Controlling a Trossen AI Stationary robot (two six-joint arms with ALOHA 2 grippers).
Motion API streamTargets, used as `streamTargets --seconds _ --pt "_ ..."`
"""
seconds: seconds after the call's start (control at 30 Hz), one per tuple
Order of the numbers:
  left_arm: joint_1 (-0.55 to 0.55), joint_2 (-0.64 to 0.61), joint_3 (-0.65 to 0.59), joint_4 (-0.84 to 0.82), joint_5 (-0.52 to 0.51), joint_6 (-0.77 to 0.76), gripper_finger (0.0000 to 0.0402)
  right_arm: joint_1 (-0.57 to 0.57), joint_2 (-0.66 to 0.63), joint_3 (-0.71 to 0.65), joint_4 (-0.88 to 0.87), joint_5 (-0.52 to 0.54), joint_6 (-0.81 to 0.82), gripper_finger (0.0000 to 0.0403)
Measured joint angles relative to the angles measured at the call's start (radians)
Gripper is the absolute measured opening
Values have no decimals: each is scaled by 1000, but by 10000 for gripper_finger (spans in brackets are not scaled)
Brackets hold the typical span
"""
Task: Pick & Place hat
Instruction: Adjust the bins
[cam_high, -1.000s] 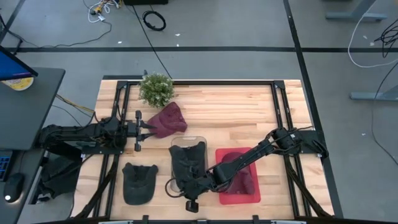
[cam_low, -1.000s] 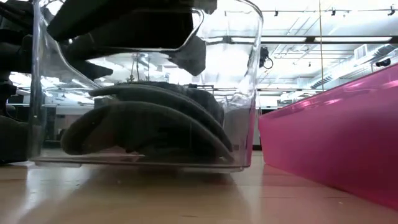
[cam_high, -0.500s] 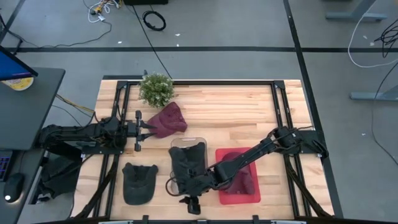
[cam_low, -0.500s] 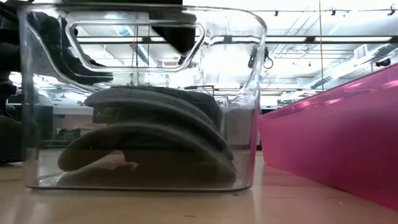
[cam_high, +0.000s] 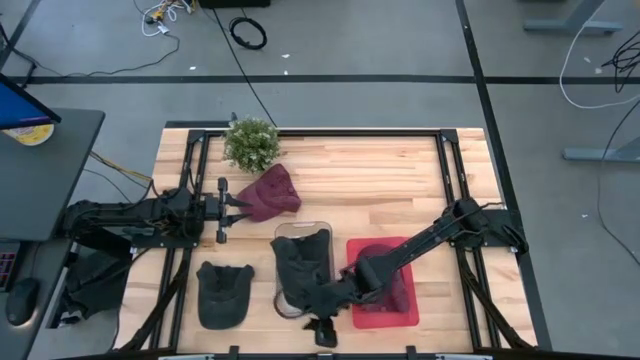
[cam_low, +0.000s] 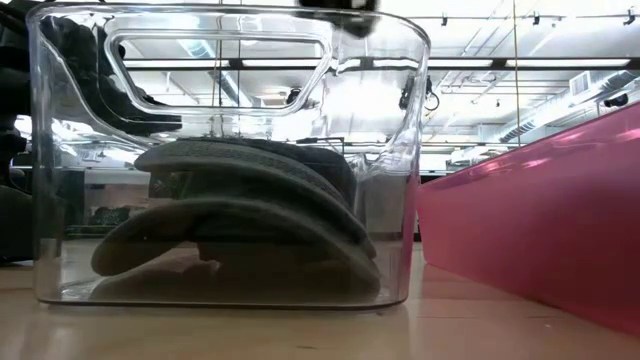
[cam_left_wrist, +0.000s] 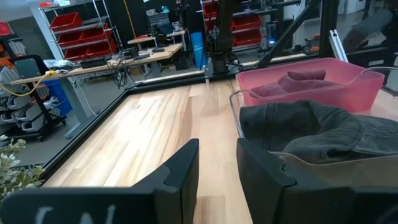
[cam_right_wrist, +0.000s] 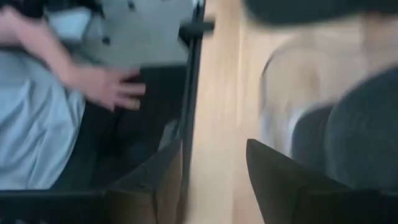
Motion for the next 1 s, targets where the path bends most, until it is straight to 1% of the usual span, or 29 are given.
streamTargets --seconds 0.2,0.4,0.6,0.77,0.9,1.0 --pt "0 0 0 0 0 0 115 72 -66 0 -199 5 82 180" --pt "0 0 0 0 0 0 115 170 -80 0 -356 100 113 180" --pt "0 0 0 0 0 0 115 232 -78 0 -488 127 177 180" --pt "0 0 0 0 0 0 115 266 -77 0 -540 200 251 180" --pt "0 0 0 0 0 0 115 287 -76 0 -533 213 279 180" --pt "0 0 0 0 0 0 115 300 -62 -1 -541 241 292 180"
